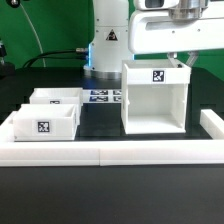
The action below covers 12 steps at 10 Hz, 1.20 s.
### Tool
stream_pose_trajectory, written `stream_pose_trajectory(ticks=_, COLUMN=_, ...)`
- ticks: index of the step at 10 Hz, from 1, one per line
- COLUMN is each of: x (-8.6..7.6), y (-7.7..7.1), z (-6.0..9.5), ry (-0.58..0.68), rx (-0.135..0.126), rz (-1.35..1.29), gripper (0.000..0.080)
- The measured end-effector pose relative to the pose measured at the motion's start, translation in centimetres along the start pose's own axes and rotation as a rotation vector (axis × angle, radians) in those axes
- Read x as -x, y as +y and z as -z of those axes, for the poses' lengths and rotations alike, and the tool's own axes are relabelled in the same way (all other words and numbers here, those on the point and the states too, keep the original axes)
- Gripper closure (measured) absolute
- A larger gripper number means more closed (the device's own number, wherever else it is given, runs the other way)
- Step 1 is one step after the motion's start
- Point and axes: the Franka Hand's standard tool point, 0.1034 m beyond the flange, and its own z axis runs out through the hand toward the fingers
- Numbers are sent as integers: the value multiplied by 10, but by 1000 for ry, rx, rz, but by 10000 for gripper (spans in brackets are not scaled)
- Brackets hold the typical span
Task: Assemble drawer
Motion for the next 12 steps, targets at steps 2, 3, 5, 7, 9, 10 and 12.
stream_pose_trajectory(ticks=2, x=-32, y=-1, z=1, ry=33, rx=-9, rz=12, gripper=762)
stream_pose_trajectory(ticks=3, x=-42, y=-1, z=1, ry=42, rx=-11, rz=9, gripper=762)
stream_pose_trajectory(ticks=5, x=-62, y=-1, z=2, ry=64, rx=-16, rz=6, gripper=762)
stream_pose_trajectory(ticks=7, x=-76, y=3, z=3, ry=78, rx=-16, rz=34, gripper=762)
stream_pose_trajectory(ticks=9, x=-79, y=3, z=4, ry=84, rx=-17, rz=19, gripper=762)
stream_pose_trajectory(ticks=10, x=-79, y=3, z=4, ry=84, rx=-17, rz=23, gripper=762)
stream_pose_trajectory(ticks=12, x=-79, y=1, z=4, ry=85, rx=-25, rz=-91, gripper=762)
